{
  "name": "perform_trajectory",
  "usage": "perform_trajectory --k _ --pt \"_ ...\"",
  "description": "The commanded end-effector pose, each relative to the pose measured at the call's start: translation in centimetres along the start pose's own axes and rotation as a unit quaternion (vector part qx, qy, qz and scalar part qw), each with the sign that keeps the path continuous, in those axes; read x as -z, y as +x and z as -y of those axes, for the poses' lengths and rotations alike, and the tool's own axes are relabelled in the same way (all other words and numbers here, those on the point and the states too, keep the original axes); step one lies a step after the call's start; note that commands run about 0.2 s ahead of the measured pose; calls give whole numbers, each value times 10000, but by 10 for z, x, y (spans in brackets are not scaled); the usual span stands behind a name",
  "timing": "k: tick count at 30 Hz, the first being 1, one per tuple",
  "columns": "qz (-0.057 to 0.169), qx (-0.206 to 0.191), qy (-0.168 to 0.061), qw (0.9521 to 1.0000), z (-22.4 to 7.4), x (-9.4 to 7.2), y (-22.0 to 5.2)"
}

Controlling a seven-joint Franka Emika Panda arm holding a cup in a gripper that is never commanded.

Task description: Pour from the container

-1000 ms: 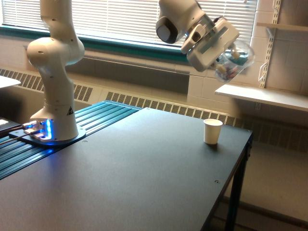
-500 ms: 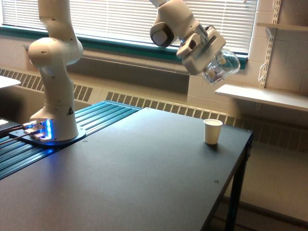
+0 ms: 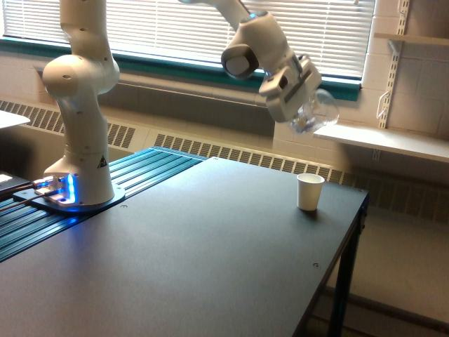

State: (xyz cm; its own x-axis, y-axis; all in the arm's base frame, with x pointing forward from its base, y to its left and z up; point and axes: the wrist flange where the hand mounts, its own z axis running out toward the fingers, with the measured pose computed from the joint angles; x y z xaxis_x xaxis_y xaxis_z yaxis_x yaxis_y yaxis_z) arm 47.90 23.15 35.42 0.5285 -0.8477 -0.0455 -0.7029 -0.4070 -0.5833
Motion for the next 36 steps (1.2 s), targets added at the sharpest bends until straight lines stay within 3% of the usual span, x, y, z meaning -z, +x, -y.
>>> perform_trajectory --k 1,4,6,15,19,28,31,36 --pt "291 -167 -351 9988 -8 -32 -33" --pt "398 -434 -439 9973 -10 -41 -41" --pt "508 -870 -489 9937 -12 -47 -44" --pt "811 -1241 -675 9866 -26 -66 -50" --pt "910 -1541 -756 9809 -31 -69 -53" --pt "1107 -1714 -855 9752 -29 -71 -58" --pt "1087 -1642 -953 9758 -30 -75 -59" --pt "1044 -1872 -1052 9711 -39 -84 -48"
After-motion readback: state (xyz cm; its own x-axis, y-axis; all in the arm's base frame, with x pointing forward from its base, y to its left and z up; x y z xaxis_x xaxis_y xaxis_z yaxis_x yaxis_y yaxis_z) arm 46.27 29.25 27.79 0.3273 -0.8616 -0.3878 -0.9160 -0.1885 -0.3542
